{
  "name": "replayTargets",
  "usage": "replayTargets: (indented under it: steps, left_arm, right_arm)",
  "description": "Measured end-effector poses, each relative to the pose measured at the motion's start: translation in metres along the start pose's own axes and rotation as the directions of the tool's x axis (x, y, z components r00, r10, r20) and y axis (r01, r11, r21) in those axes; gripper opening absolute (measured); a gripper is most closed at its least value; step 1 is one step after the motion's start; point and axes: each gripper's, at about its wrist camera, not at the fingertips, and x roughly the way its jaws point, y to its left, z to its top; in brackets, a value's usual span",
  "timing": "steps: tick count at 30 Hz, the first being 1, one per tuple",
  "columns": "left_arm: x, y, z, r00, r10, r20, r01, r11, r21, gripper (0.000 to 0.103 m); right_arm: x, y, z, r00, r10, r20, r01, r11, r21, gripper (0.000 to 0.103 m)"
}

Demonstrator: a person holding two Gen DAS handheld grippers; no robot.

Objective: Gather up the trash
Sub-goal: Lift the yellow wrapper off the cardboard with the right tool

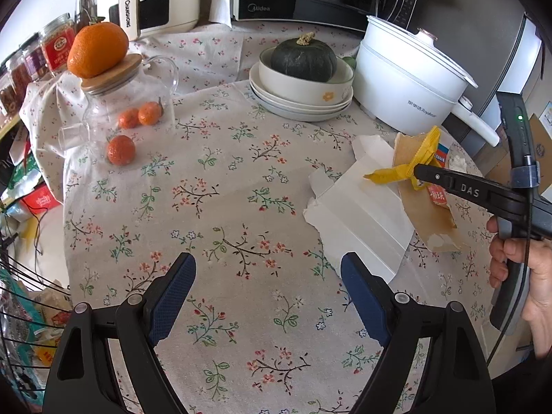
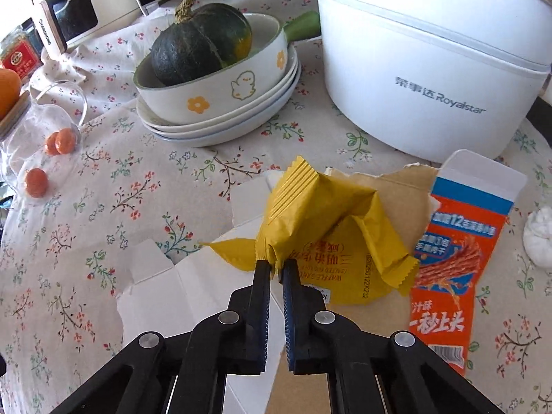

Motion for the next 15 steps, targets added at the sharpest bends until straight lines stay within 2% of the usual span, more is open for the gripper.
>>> replayTargets:
  steps: [4,8,11,15]
  left_arm:
    - [0.006,-0.014,-0.001,0.998,-0.062,0.002,0.062,0.998,-0.004,0.088]
    - [0.009,-0.045,-0.002,0.993,-0.117,0.022,0.116,0.992,0.046,0.088]
    - [0.015,-0.072,-0.003,0.986,-0.164,0.003,0.163,0.984,0.074,0.088]
    - [0.019,-0.098,-0.006,0.966,-0.26,-0.014,0.26,0.965,0.022,0.084]
  right_arm:
    - [-0.029,-0.016,-0.008,0.999,0.051,0.02,-0.051,0.998,0.024,0.005]
    - [-0.063,-0.03,-0.022,0.996,0.071,0.046,-0.072,0.997,0.02,0.005]
    - [-0.083,-0.043,-0.035,0.997,0.047,0.055,-0.048,0.999,0.019,0.005]
    - [-0.099,-0.065,-0.054,1.0,-0.016,0.024,0.015,0.999,0.032,0.005]
